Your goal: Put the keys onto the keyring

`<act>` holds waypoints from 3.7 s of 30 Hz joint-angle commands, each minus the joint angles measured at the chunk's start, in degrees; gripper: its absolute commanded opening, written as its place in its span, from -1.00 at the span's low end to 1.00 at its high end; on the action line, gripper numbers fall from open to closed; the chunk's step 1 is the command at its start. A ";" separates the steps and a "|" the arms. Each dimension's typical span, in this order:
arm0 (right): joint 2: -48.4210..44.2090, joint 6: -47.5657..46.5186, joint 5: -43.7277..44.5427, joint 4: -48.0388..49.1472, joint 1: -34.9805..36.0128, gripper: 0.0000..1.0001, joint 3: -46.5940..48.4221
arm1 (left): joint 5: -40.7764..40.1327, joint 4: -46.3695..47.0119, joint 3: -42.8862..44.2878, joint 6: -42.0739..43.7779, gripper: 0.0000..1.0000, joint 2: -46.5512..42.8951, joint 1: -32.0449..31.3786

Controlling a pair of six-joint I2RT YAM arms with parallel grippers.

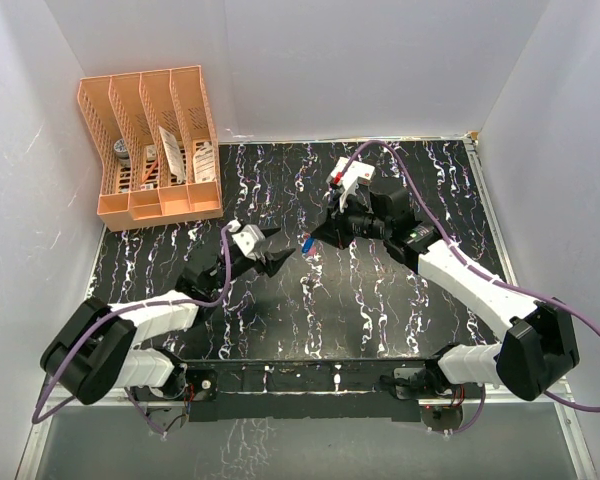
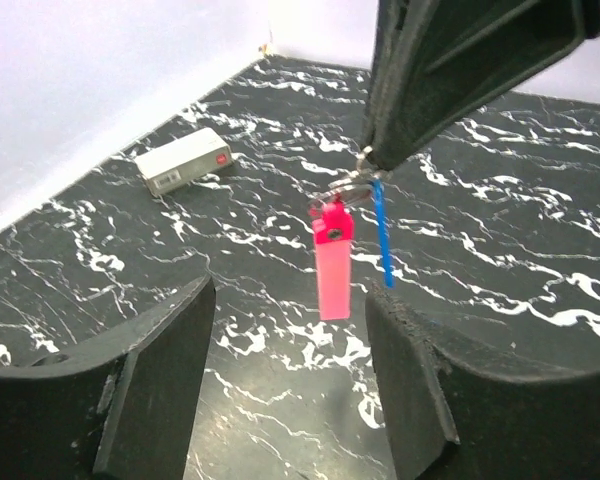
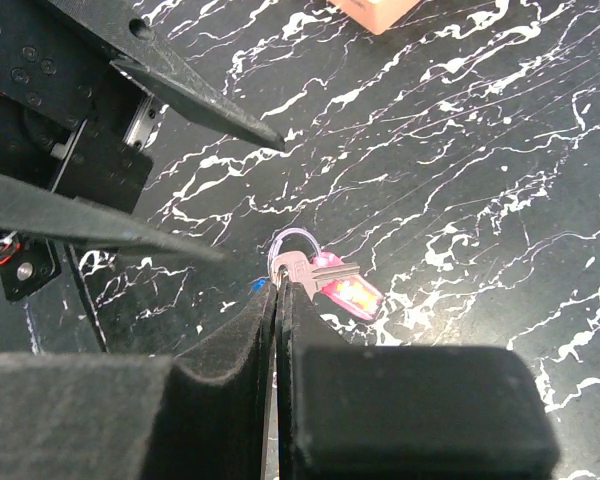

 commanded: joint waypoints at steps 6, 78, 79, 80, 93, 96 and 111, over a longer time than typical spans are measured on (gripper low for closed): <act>-1.45 0.78 -5.14 3.17 -1.05 -1.00 1.67 | -2.41 30.99 -3.19 -1.56 0.00 8.49 0.23; 0.55 5.09 -9.27 8.60 -2.53 -1.00 -0.80 | 5.17 39.22 4.51 -8.49 -0.49 15.79 -0.38; 0.60 5.09 -9.31 8.64 -2.53 -1.00 -0.81 | 5.45 39.22 4.62 -8.57 -0.49 15.88 -0.43; 0.56 5.14 -9.31 8.68 -2.53 -1.00 -0.77 | 5.64 39.24 4.76 -8.77 -0.51 16.04 -0.43; 1.08 5.36 -9.74 9.13 -2.62 -1.00 -0.72 | 7.34 39.24 6.29 -9.59 -0.71 16.88 -0.45; 1.11 5.36 -9.75 9.26 -2.62 -1.00 -0.70 | 7.66 39.24 6.47 -9.68 -0.80 16.95 -0.47; 0.82 7.72 -9.42 12.42 -2.66 -1.00 -2.30 | 4.52 39.21 5.37 -12.82 -1.00 16.06 -0.46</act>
